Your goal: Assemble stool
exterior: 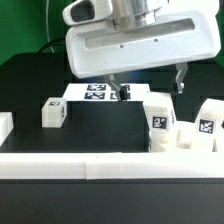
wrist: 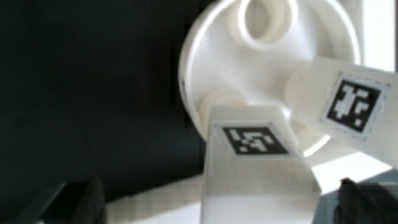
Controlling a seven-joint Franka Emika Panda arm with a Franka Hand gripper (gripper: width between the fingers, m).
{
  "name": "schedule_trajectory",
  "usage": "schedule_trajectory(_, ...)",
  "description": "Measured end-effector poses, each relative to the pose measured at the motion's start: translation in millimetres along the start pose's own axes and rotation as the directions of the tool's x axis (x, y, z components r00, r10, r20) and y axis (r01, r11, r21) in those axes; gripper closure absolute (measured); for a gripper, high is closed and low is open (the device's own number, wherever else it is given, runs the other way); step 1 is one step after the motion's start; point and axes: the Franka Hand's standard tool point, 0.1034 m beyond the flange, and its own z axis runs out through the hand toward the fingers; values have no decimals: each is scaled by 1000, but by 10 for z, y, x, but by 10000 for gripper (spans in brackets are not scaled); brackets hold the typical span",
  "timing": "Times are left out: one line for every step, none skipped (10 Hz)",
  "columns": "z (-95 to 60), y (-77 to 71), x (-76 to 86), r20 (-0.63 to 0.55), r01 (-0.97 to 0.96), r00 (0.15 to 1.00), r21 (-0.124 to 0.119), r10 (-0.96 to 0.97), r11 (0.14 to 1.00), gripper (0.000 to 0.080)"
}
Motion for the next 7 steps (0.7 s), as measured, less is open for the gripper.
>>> schedule_trajectory(2,-6,22,23,0,1000,5,0,1000,151)
schedule_trajectory(7,-2,26,27,11,1000,6,-11,1000,151)
schedule_trajectory(10,-7,26,26,32,999,4,-33,999,151)
schedule_trajectory(18,-20,19,31,95,995,-23,-95,995,151)
schedule_trajectory(13,-37,23,37,210,977,-43,-209,977,151)
schedule_trajectory(3,-41,34,43,323,946,-51,-321,945,151)
schedule_trajectory(3,-32,37,48,409,912,-47,-407,911,151)
